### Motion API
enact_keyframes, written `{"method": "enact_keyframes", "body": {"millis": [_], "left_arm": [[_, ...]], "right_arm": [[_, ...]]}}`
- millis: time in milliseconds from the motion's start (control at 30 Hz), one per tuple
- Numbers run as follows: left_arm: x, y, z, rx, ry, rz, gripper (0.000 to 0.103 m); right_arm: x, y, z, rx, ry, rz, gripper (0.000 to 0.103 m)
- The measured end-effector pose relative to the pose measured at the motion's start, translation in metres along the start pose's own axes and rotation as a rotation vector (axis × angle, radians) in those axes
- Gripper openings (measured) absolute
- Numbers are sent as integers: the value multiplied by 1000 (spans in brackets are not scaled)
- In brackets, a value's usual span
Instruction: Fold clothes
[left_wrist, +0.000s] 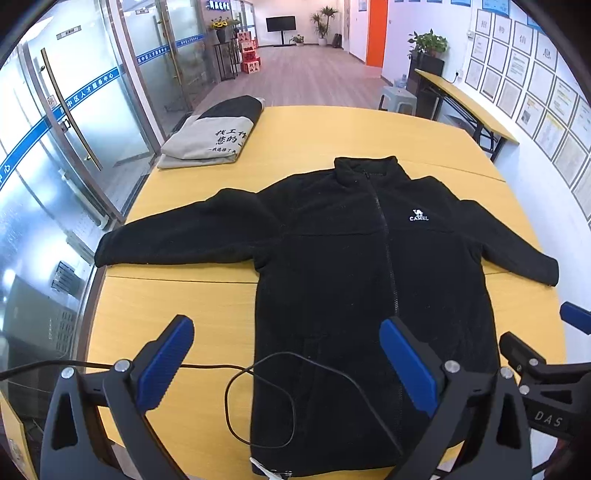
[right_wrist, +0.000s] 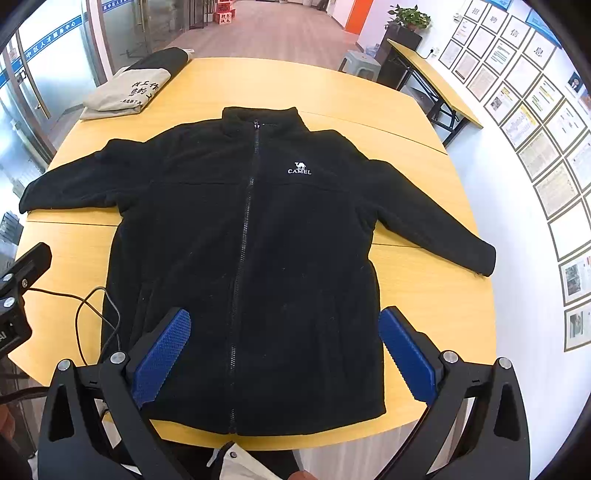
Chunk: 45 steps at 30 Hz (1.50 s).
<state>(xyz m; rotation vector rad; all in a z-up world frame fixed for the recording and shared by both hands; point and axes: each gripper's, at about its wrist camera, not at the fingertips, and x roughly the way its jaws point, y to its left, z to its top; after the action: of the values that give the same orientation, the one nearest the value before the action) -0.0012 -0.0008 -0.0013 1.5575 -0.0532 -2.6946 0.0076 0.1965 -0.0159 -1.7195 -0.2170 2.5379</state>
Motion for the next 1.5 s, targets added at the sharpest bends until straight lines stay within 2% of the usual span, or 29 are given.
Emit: {"method": "enact_keyframes", "body": {"millis": [133, 500, 1000, 1267, 1500], "left_arm": [[-1, 1, -3, 10, -32, 7, 103], [6, 14, -7, 31, 3, 0, 103], [14, 17, -8, 34, 0, -19, 103], [29, -6, -5, 49, 38, -38, 103], [41, -38, 6, 55, 32, -66, 103]], "right_arm": [[-3, 6, 0, 2, -5, -11, 103], [-9, 20, -1, 11, -17, -32, 103], [-17, 29, 1, 7, -36, -51, 103], [-2, 6, -1, 48, -1, -37, 103], [20, -30, 9, 66, 6, -3, 103]]}}
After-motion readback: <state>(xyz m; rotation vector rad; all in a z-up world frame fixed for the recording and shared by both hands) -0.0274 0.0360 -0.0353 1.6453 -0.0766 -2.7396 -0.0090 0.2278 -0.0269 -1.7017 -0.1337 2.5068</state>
